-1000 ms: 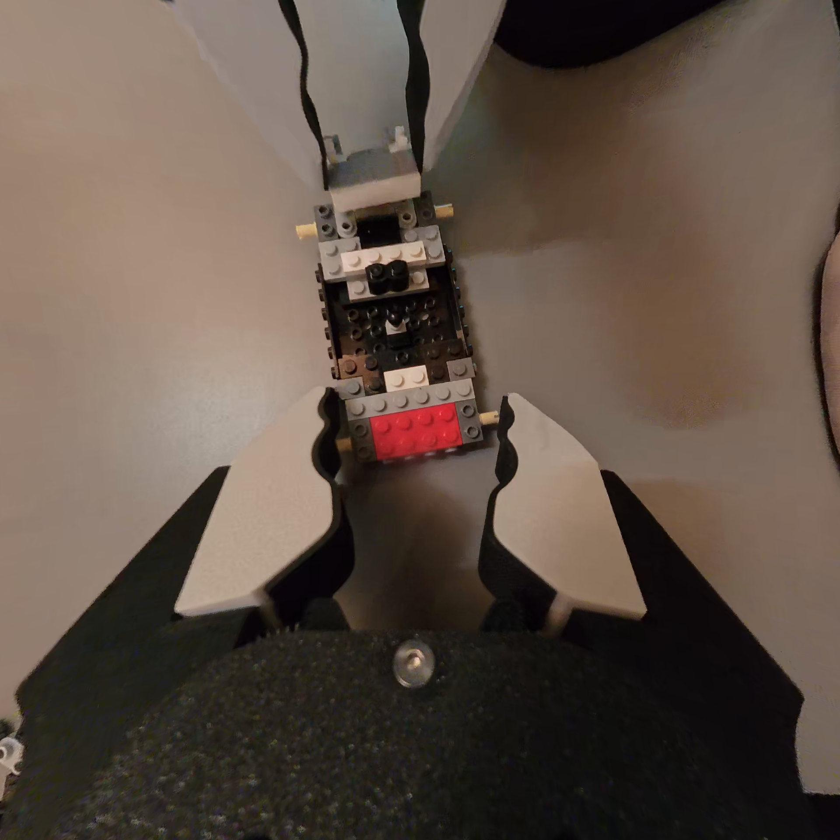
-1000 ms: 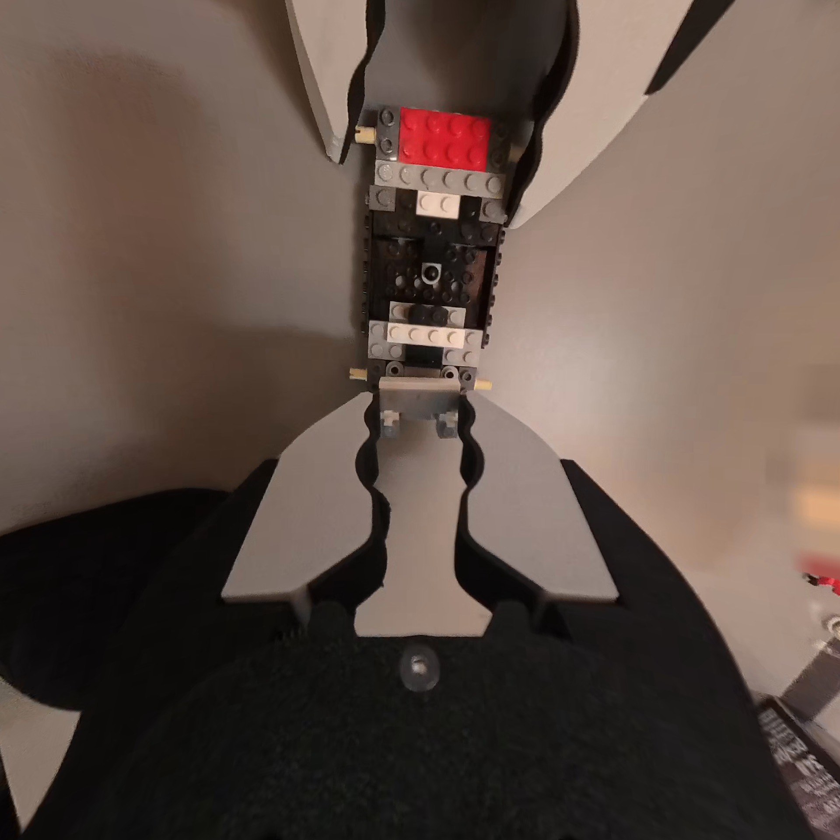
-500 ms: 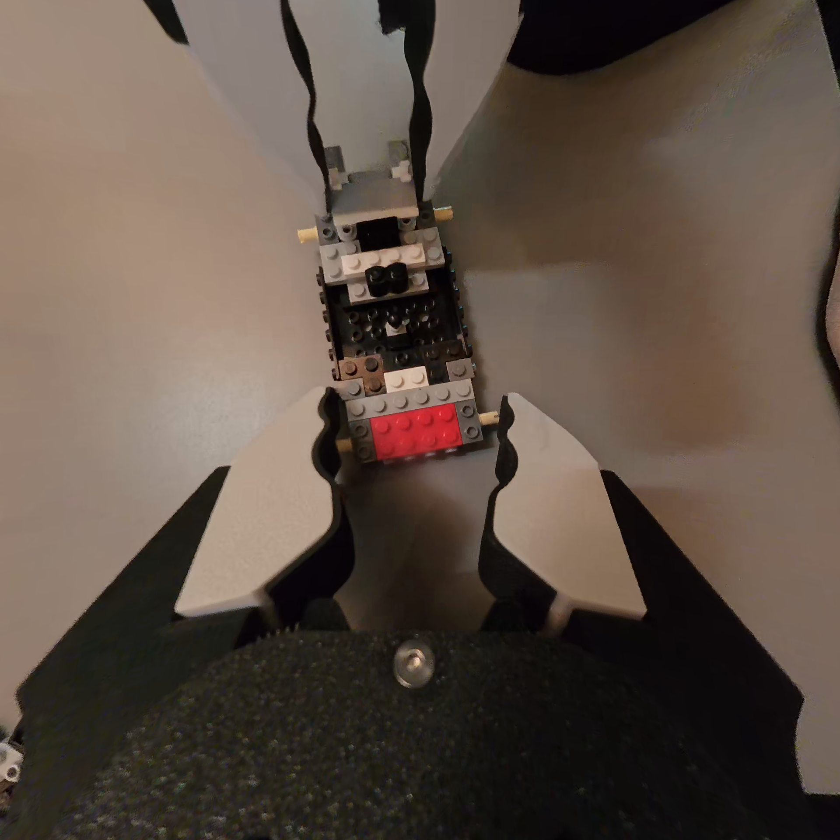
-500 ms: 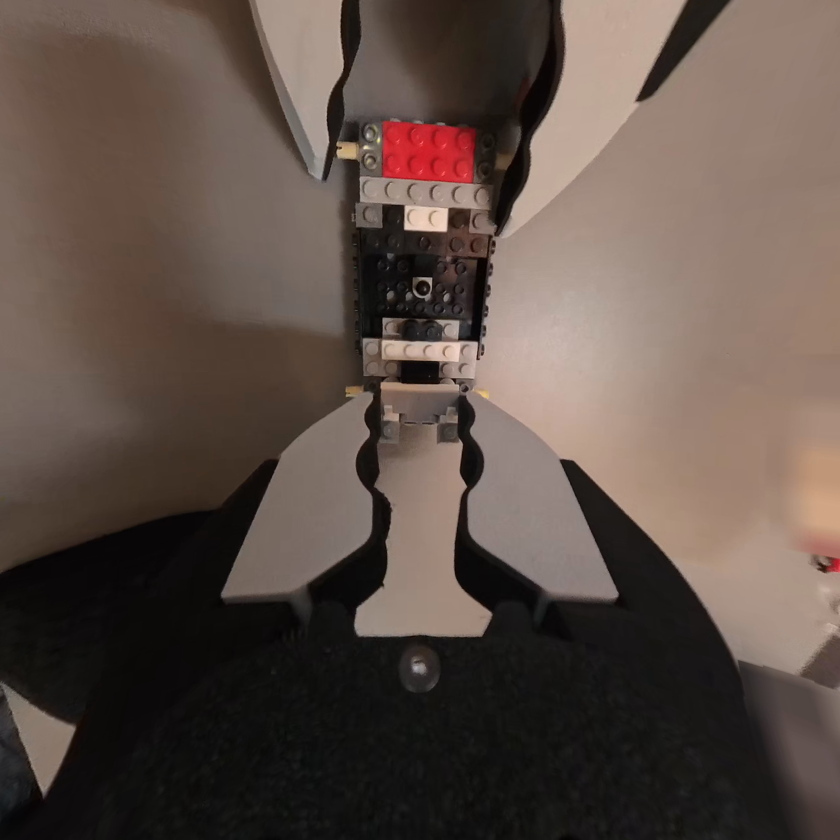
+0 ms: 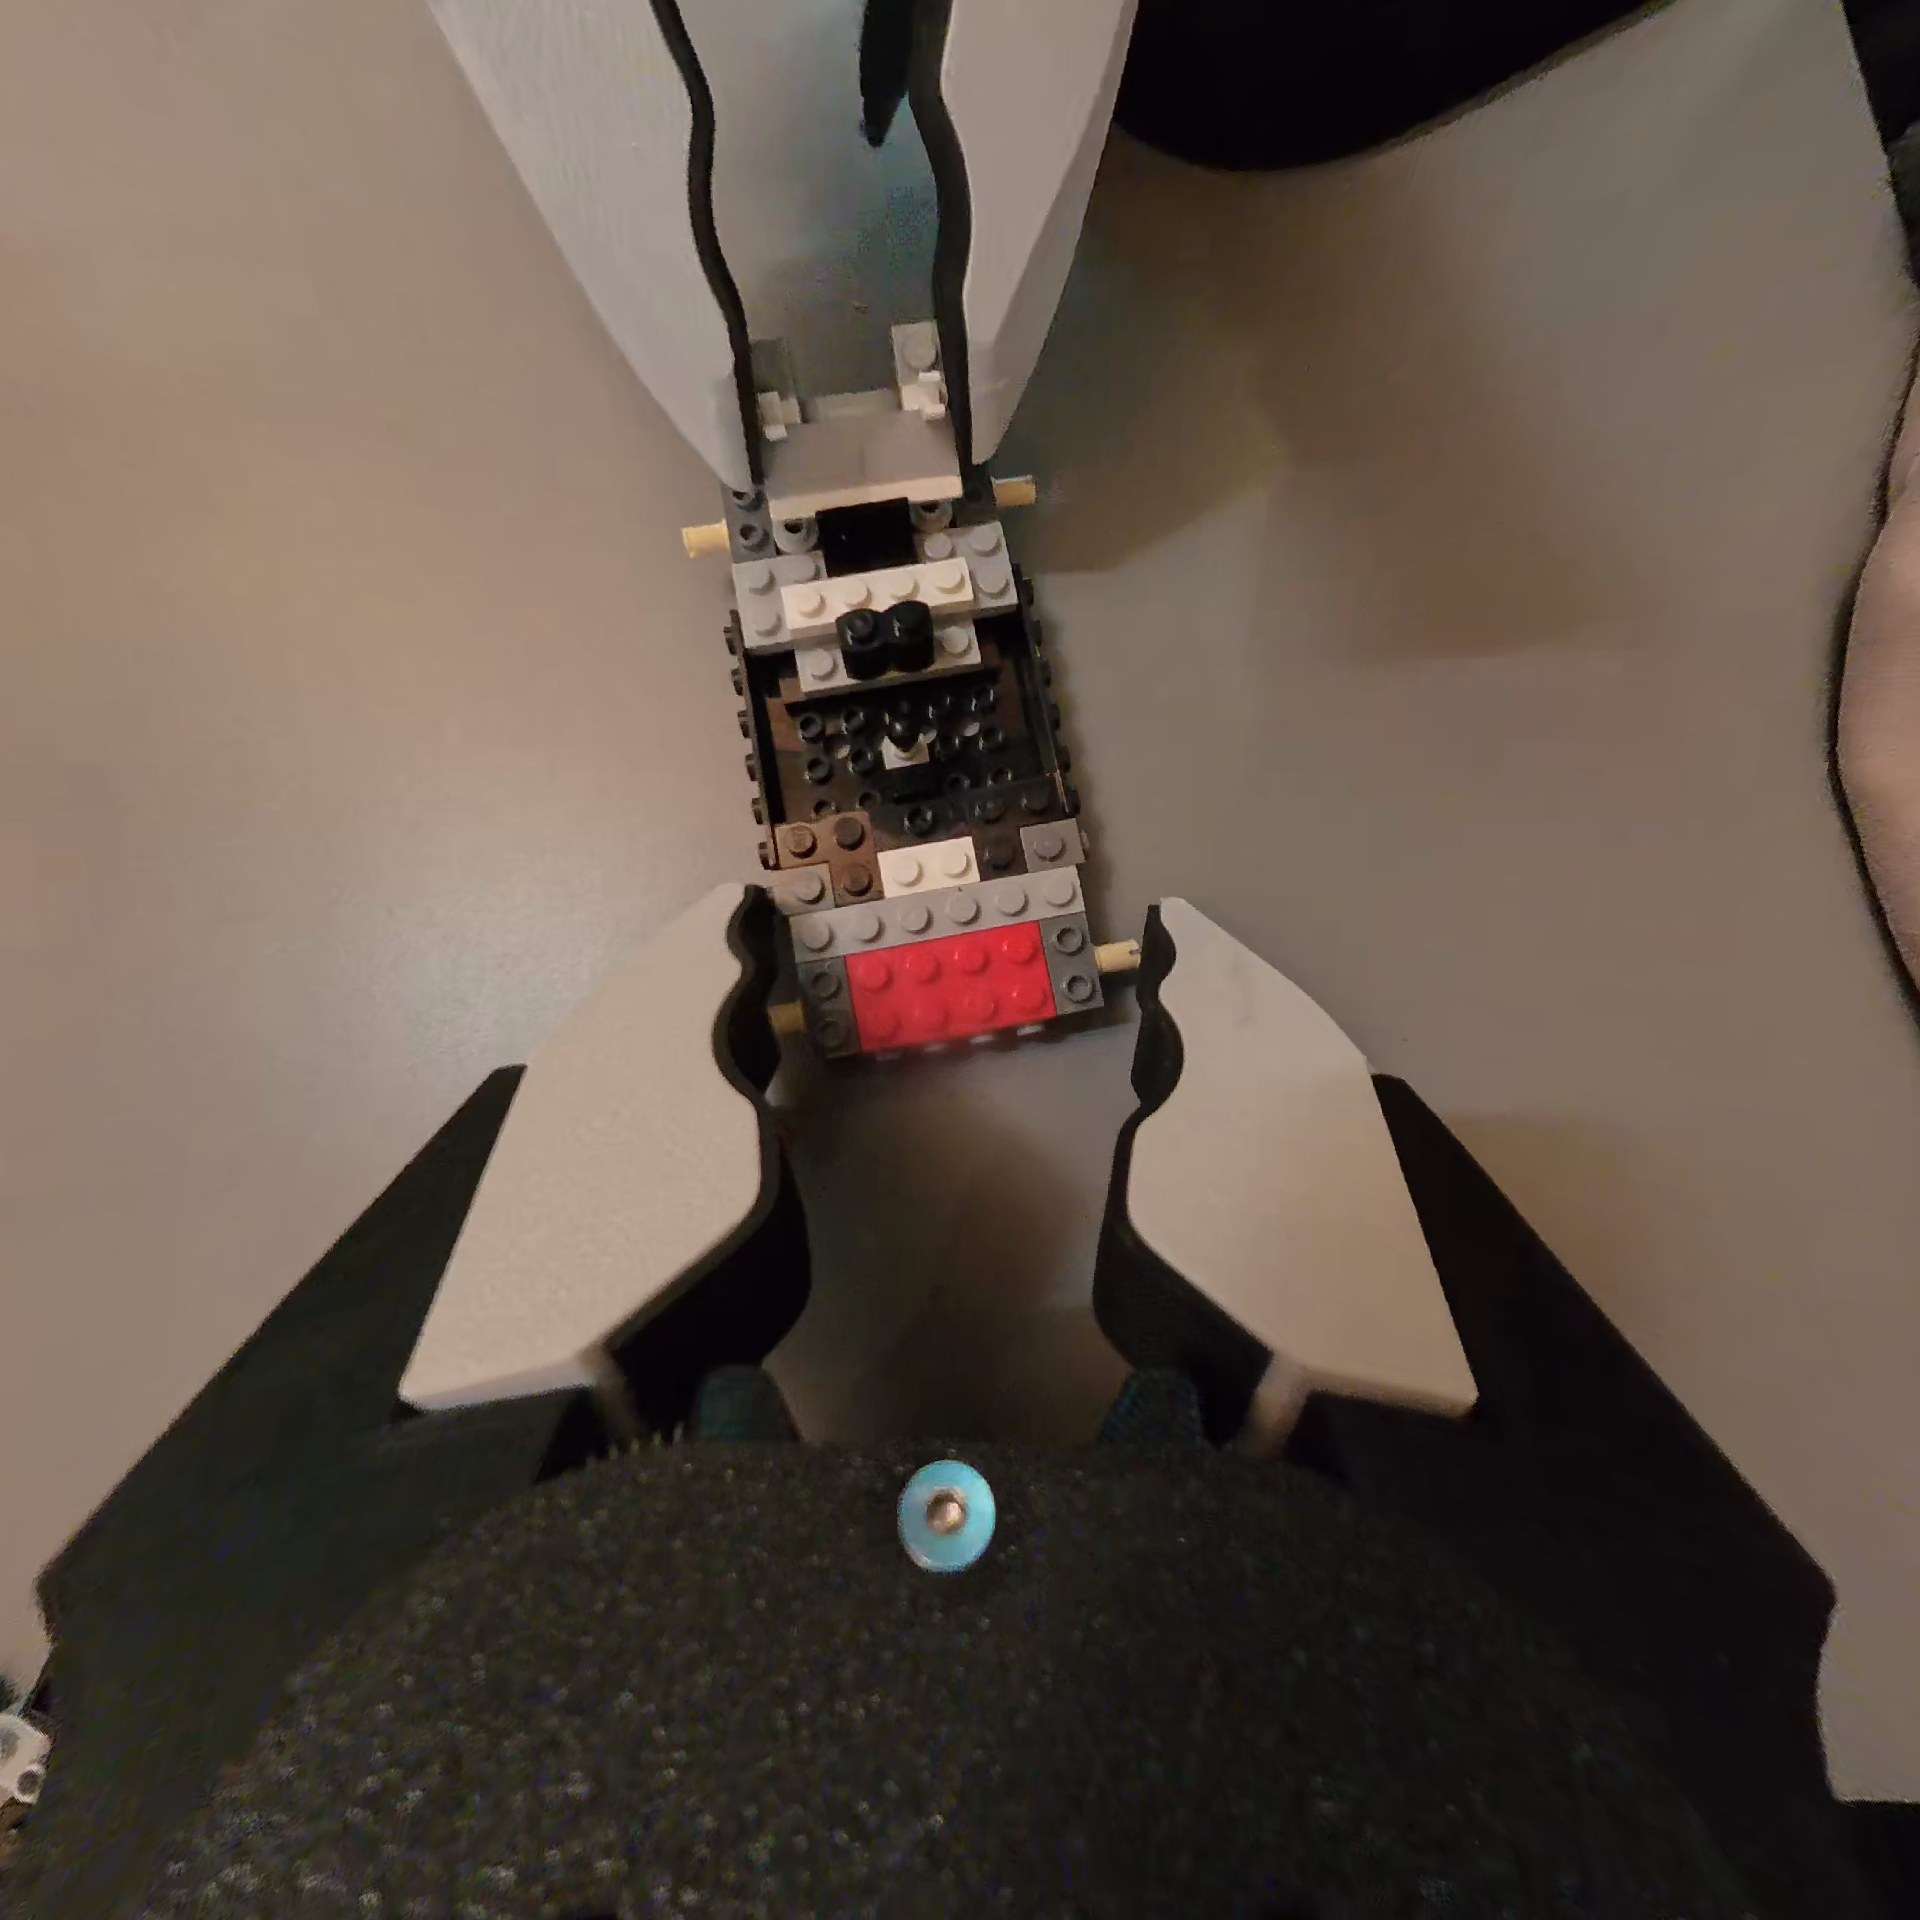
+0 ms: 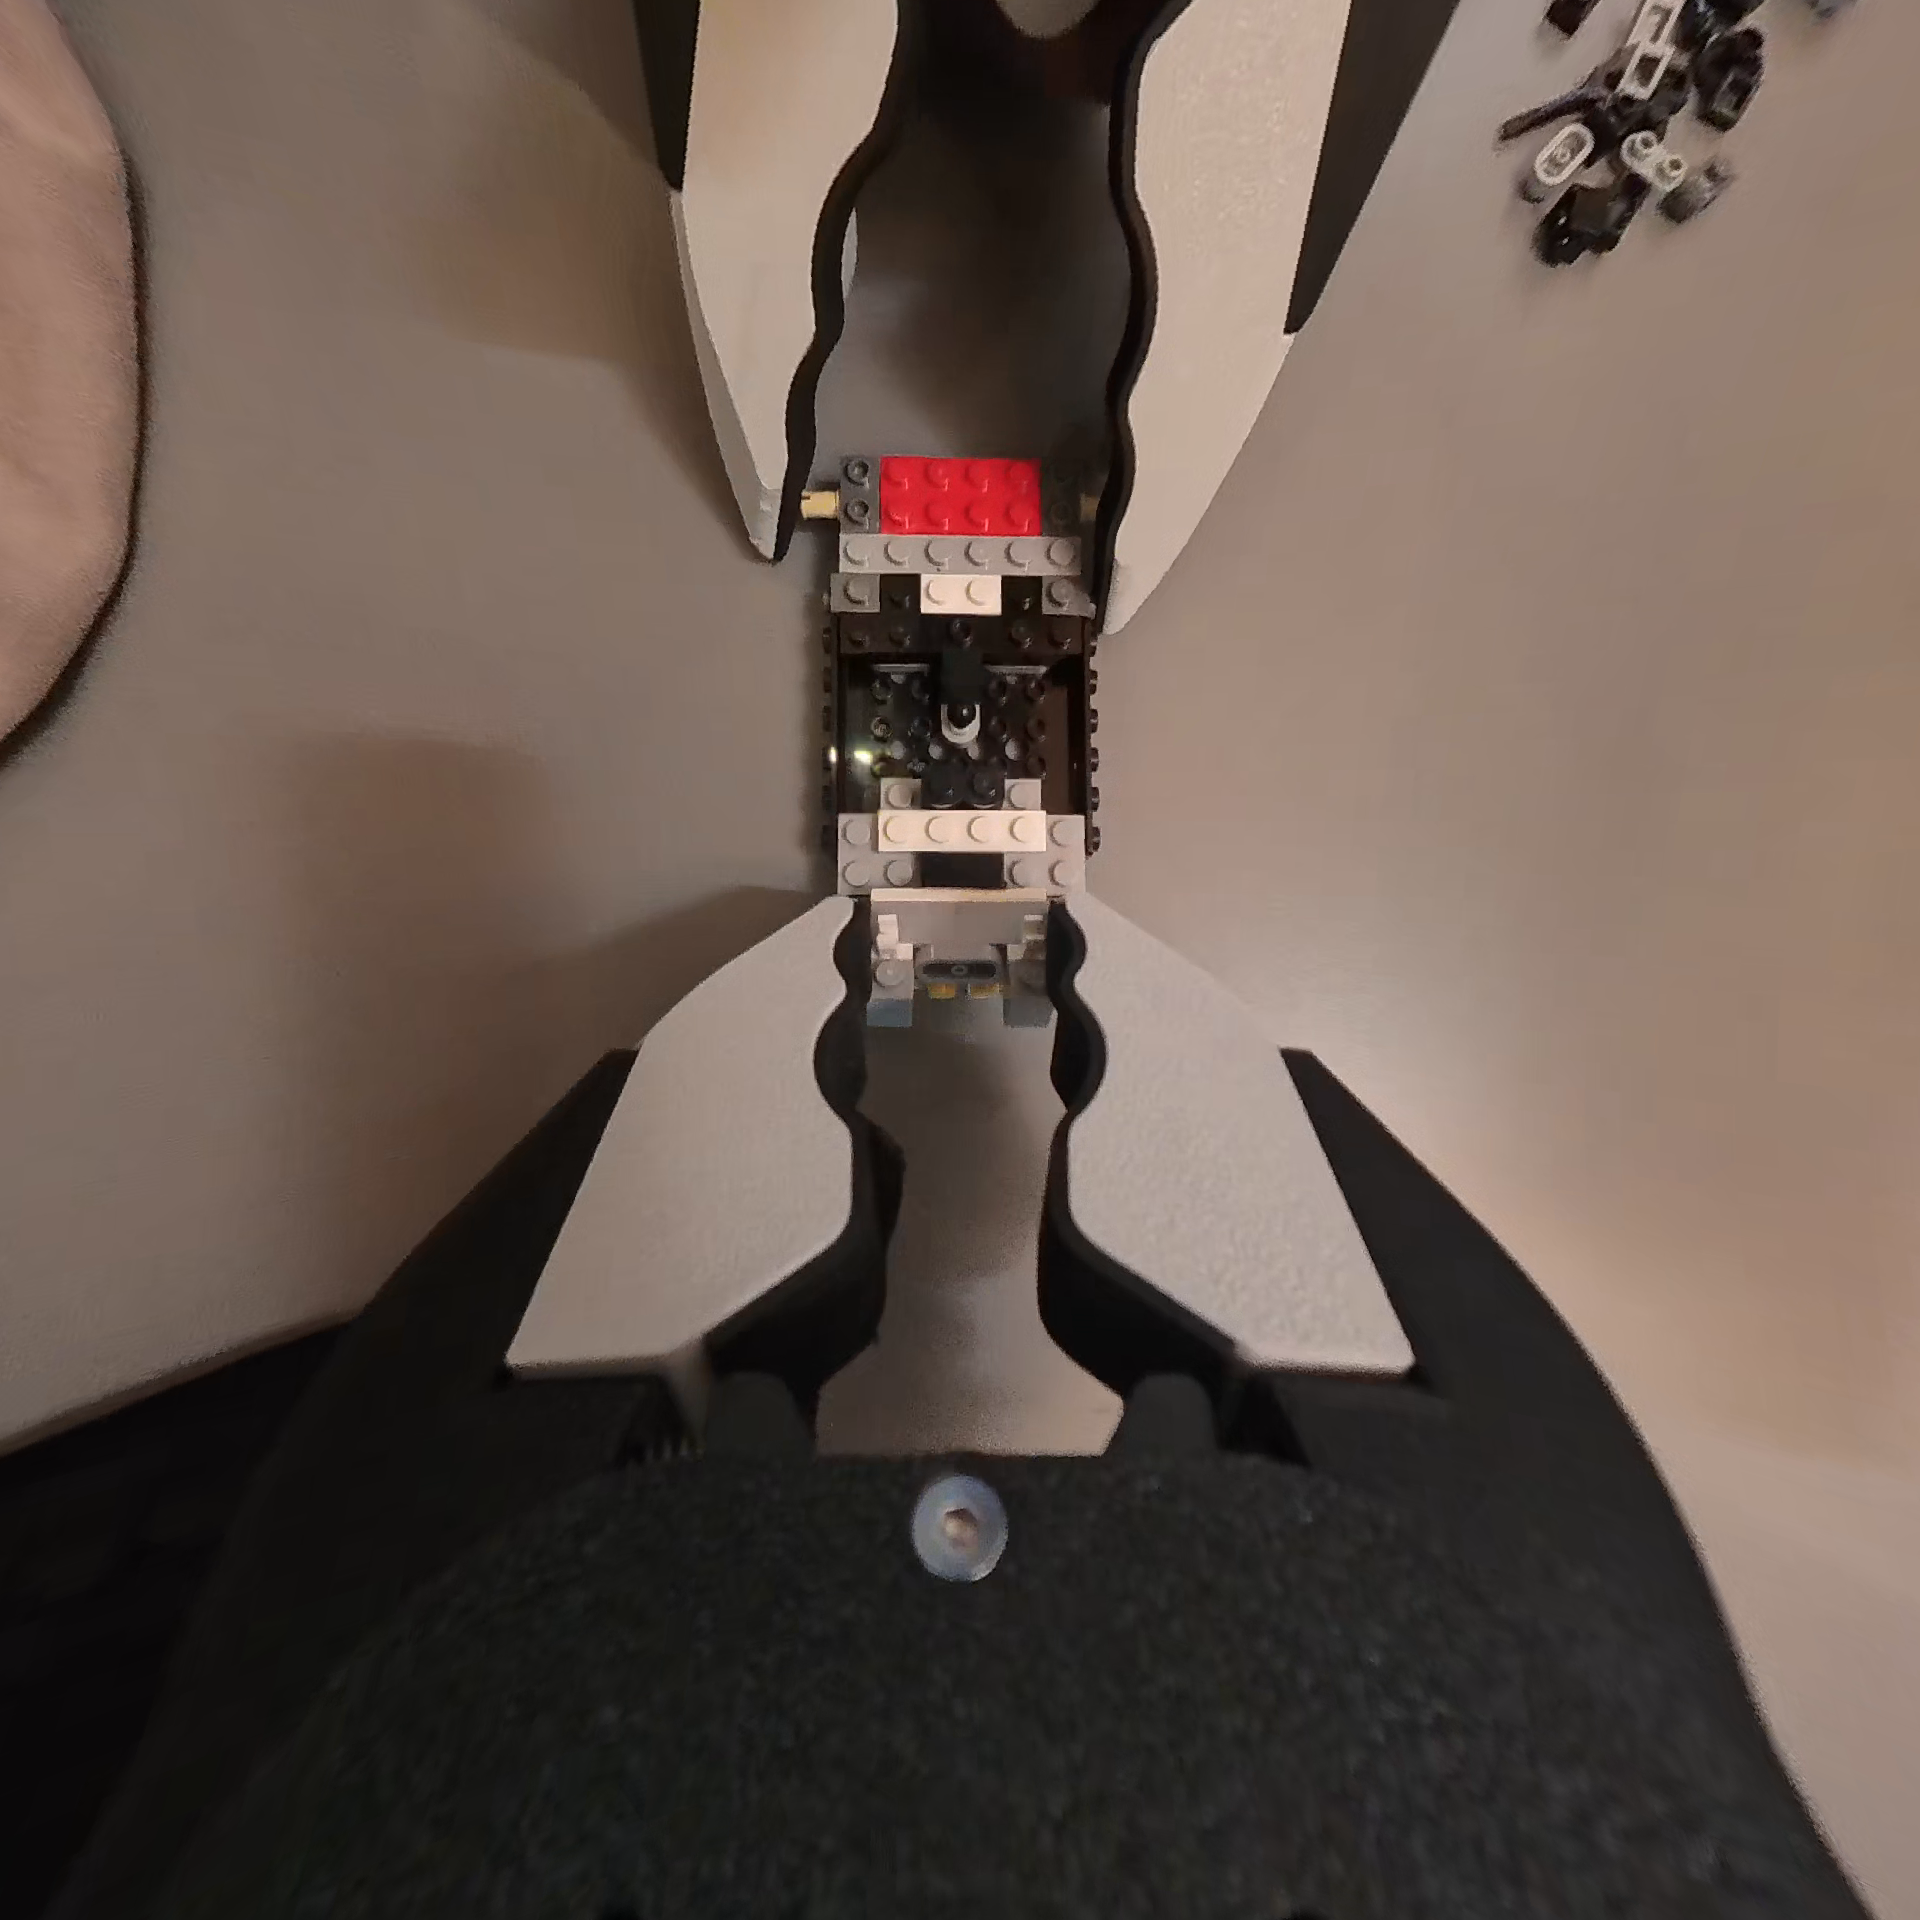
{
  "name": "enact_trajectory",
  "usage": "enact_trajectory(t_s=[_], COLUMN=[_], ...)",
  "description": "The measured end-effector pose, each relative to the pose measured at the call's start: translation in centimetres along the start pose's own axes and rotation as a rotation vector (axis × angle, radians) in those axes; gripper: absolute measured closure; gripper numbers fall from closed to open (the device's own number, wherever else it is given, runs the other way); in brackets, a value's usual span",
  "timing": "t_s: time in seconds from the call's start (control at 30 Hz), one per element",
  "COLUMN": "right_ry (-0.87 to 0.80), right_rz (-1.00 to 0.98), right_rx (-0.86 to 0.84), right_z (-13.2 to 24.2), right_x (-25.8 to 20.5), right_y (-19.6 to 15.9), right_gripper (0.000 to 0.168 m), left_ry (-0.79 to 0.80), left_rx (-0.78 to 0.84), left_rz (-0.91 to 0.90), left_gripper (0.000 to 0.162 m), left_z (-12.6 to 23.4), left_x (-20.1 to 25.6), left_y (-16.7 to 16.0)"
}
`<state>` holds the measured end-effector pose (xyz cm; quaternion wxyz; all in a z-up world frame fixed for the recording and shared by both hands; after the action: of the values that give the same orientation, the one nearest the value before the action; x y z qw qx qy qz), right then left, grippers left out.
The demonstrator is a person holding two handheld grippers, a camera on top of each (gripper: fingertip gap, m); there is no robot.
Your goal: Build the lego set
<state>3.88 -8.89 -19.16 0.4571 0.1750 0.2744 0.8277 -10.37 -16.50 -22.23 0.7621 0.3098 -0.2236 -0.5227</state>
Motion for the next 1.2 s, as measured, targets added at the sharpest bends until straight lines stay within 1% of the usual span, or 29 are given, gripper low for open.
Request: enact_trajectory(t_s=[0.13,0.2,0.37,0.5,0.63,0.9,1.07,1.2], right_ry=[-0.013,-0.020,-0.038,-0.048,-0.051,-0.057,-0.066,-0.075], right_rz=[-0.002,0.005,0.012,0.019,0.018,0.014,0.009,0.003], right_rx=[0.042,0.044,0.057,0.040,0.047,0.075,0.088,0.091], right_z=[0.1,0.3,1.1,1.5,1.2,1.2,1.2,1.2], right_x=[-0.1,-0.1,0.0,0.0,-0.2,-0.3,-0.3,-0.3], right_y=[-0.2,-0.3,-0.3,-0.6,-0.9,-1.1,-1.2,-1.3], right_gripper=[0.137,0.130,0.128,0.130,0.136,0.136,0.136,0.136], left_ry=[-0.004,-0.005,-0.006,-0.006,-0.006,-0.002,0.014,0.026], left_rx=[0.003,0.004,0.003,0.003,0.004,0.009,0.010,0.016], left_rz=[0.000,0.000,-0.002,-0.002,-0.005,-0.013,-0.013,-0.023], left_gripper=[0.096,0.096,0.096,0.096,0.096,0.096,0.092,0.092], left_z=[0.0,0.1,0.1,0.1,0.1,0.1,0.1,0.1], left_x=[0.0,0.0,0.0,0.1,0.1,0.1,0.0,-0.1], left_y=[0.0,0.0,-0.1,-0.1,-0.1,0.0,0.0,0.0])
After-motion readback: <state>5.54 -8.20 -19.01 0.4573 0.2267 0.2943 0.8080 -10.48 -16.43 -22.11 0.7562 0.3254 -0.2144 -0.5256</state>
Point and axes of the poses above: each gripper's, where its closed fingertips meet, z back along the fingers, y out of its top, x = y × z across the jaws, the point moved 8 cm from there along z, back along the fingers, and after that the axes turned 2 degrees about x, right-handed, at the moved point
